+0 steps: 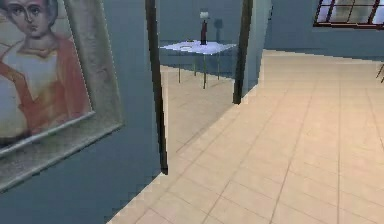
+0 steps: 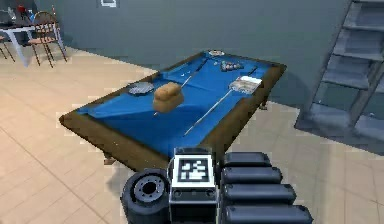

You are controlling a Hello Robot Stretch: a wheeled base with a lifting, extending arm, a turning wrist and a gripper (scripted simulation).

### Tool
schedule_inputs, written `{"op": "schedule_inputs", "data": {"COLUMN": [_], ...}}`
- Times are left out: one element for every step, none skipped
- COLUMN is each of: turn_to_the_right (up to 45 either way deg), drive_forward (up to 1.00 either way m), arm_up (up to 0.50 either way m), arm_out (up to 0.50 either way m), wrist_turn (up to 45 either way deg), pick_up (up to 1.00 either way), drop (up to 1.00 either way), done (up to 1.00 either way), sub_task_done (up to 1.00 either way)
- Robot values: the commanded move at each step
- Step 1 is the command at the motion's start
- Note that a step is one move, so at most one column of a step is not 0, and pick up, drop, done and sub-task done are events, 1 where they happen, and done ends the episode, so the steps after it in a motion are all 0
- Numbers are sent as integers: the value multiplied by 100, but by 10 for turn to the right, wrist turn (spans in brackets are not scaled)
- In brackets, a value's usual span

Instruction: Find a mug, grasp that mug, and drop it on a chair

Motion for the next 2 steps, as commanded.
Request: {"op": "schedule_inputs", "data": {"turn_to_the_right": [360,0], "drive_forward": [0,5], "arm_up": [0,0], "arm_out": [0,0], "wrist_turn": [0,0], "pick_up": [0,0], "drop": [0,0], "done": [0,0], "sub_task_done": [0,0]}}
